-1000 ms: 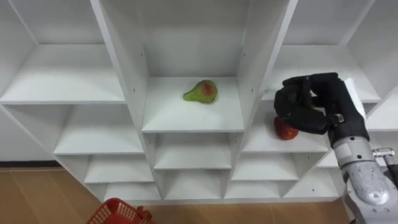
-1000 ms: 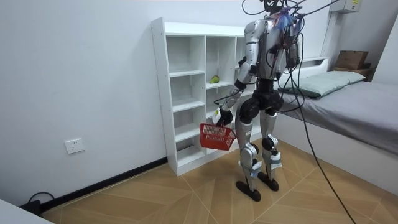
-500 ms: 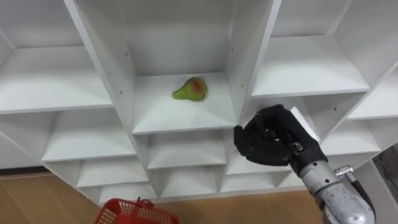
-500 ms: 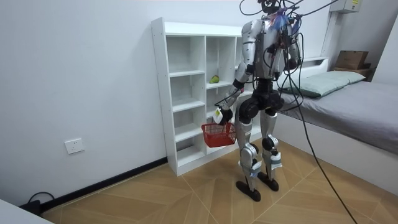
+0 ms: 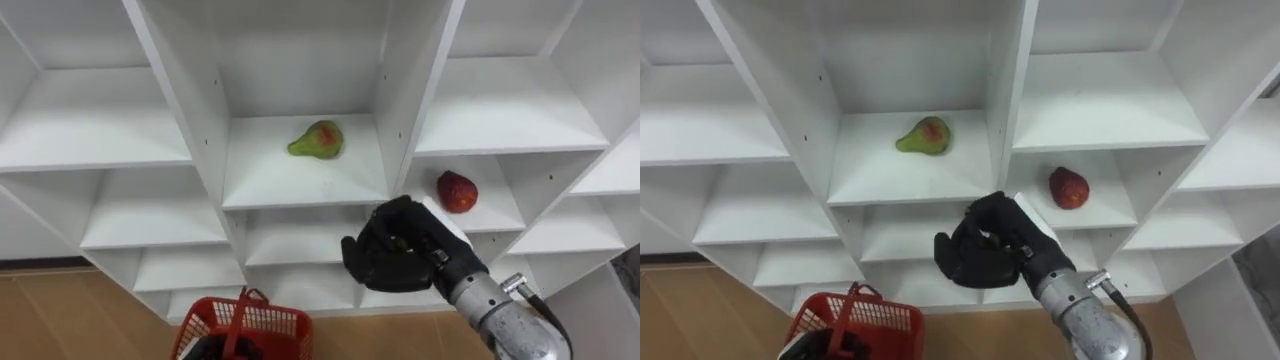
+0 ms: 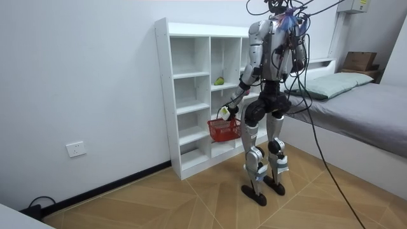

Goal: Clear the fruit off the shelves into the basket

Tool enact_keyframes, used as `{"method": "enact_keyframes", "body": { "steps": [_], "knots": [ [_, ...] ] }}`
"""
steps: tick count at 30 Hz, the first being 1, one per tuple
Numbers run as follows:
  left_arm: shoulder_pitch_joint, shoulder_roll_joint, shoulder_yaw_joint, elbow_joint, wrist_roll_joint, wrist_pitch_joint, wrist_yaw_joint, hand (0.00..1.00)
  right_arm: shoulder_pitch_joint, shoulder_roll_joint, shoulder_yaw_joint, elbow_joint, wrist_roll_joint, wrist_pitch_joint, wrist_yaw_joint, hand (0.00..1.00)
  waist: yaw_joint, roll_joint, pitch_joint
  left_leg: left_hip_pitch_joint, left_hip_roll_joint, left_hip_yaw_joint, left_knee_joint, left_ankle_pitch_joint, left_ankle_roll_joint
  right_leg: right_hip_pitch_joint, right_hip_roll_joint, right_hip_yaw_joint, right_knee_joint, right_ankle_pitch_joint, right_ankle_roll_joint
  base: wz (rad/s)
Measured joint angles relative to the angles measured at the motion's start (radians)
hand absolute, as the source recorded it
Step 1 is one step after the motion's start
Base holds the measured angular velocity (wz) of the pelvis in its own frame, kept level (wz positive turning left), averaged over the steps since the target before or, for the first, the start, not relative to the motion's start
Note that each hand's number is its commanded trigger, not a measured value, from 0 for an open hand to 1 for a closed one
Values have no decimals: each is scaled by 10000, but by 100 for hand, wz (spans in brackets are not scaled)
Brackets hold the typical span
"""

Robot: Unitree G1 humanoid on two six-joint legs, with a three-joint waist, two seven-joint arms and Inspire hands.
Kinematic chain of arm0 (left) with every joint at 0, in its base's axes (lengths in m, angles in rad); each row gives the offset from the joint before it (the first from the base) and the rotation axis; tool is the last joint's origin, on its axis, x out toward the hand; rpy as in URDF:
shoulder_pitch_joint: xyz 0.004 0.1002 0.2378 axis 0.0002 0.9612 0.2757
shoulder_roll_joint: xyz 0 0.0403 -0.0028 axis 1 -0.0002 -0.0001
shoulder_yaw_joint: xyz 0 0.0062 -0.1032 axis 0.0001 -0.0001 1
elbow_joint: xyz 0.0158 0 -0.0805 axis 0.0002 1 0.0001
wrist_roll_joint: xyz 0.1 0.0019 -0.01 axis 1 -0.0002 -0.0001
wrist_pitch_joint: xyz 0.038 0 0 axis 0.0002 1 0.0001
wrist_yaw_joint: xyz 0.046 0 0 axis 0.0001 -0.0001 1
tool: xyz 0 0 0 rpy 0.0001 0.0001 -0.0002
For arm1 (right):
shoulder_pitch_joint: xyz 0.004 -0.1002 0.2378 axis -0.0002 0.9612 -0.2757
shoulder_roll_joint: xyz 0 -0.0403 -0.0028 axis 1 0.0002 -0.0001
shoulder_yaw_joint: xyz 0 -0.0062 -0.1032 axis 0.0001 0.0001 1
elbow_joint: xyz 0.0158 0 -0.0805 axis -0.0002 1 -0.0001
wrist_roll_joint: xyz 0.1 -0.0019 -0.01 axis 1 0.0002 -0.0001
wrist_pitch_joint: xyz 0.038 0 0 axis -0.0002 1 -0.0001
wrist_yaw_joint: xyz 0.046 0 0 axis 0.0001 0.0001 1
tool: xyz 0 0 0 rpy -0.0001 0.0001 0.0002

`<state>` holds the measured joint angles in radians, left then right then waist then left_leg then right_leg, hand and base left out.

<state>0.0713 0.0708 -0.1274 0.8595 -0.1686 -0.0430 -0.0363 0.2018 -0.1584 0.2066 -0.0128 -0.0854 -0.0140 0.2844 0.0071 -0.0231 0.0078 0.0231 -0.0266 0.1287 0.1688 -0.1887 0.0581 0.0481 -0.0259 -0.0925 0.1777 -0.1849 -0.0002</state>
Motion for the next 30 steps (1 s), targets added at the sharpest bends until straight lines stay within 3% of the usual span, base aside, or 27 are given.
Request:
{"method": "enact_keyframes", "body": {
  "steps": [6,11,13,22,30],
  "knots": [
    [-390,-79,-152,-341,-240,-18,-1,100,-352,458,154,1773,-19,19,-476,100,-6,-159,50,-495,-16,-252,307,1,3,-342,-29,-211,101,4,-5,12],
    [-732,-92,-399,-346,-1091,-29,0,100,-913,419,685,3235,66,24,-898,100,140,-130,44,-1150,31,-284,571,1,8,-917,-35,-377,260,34,-40,5],
    [-1071,-149,-549,-37,-1107,-29,0,100,-1344,433,853,4328,362,29,-1011,100,208,-125,50,-1352,16,-435,652,2,7,-1029,-62,-553,269,34,-40,18],
    [-1385,-239,-1232,421,-1163,-129,-9,100,-2506,856,865,6959,1453,-104,-1116,100,210,-123,87,-2109,-14,-675,905,27,31,-1638,-128,-1065,428,32,-42,10],
    [-1511,-208,-1901,1362,-1122,-336,-59,100,-3145,1043,865,8113,2054,-319,-1652,100,234,-60,131,-2459,-36,-862,1012,39,44,-1863,-148,-1301,425,32,-42,8]
  ]
}}
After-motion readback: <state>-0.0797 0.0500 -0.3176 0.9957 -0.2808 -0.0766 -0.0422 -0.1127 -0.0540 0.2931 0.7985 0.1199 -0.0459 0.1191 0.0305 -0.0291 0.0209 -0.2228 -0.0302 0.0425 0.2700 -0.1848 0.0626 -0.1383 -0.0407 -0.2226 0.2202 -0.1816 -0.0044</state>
